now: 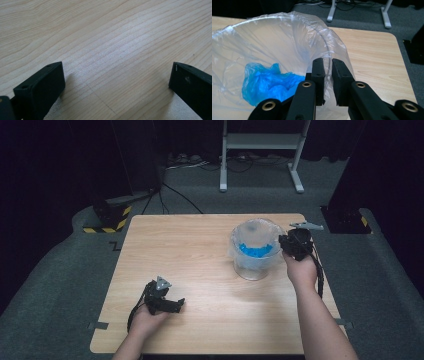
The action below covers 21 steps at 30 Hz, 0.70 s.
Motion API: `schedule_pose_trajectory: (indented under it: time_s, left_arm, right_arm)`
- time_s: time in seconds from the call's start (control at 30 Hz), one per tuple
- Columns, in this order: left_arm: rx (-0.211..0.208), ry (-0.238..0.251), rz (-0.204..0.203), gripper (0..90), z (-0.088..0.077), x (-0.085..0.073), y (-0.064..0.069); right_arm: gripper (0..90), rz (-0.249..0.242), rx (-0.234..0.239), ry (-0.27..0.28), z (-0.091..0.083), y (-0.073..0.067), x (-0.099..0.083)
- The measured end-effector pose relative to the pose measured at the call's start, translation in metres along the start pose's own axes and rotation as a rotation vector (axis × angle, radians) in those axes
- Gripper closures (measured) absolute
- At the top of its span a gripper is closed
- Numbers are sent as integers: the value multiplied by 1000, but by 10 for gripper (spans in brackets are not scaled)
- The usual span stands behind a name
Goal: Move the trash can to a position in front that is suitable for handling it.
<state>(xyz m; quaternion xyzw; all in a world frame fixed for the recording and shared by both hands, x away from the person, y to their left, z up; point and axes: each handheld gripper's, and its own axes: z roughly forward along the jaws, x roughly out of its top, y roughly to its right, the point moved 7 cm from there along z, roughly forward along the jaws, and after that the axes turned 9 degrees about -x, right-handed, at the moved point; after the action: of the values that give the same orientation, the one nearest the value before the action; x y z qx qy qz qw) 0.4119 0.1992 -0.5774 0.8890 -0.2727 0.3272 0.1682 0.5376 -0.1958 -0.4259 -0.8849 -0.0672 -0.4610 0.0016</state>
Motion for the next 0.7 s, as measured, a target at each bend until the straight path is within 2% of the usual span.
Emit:
schedule_pose_trajectory:
  time_s: [0.07,0.1,0.2,0.23,0.27,0.33,0.57,0.67,0.7]
  left_arm:
    - [0,0,0,6,0,0,0]
    - [0,1,-1,6,0,0,0]
    - [0,2,-1,6,0,0,0]
    - [0,2,-1,6,0,0,0]
    - [0,2,-1,6,0,0,0]
    - [0,2,-2,6,0,0,0]
    - [0,2,-3,6,0,0,0]
    - [0,6,-6,6,0,0,1]
    - [0,7,-6,6,0,0,1]
  right_arm:
    - [808,-9,1,2,-1,-2,0]
    - [808,-37,7,13,-4,-7,-2]
    - [806,-51,13,19,-8,-12,-4]
    - [799,-56,43,31,-12,-19,-7]
    - [799,-56,43,31,-12,-19,-7]
    - [787,-53,79,40,-17,-26,-12]
    - [756,-72,154,91,-46,-57,-32]
    - [743,-76,165,103,-53,-64,-38]
    - [733,-75,175,115,-60,-71,-44]
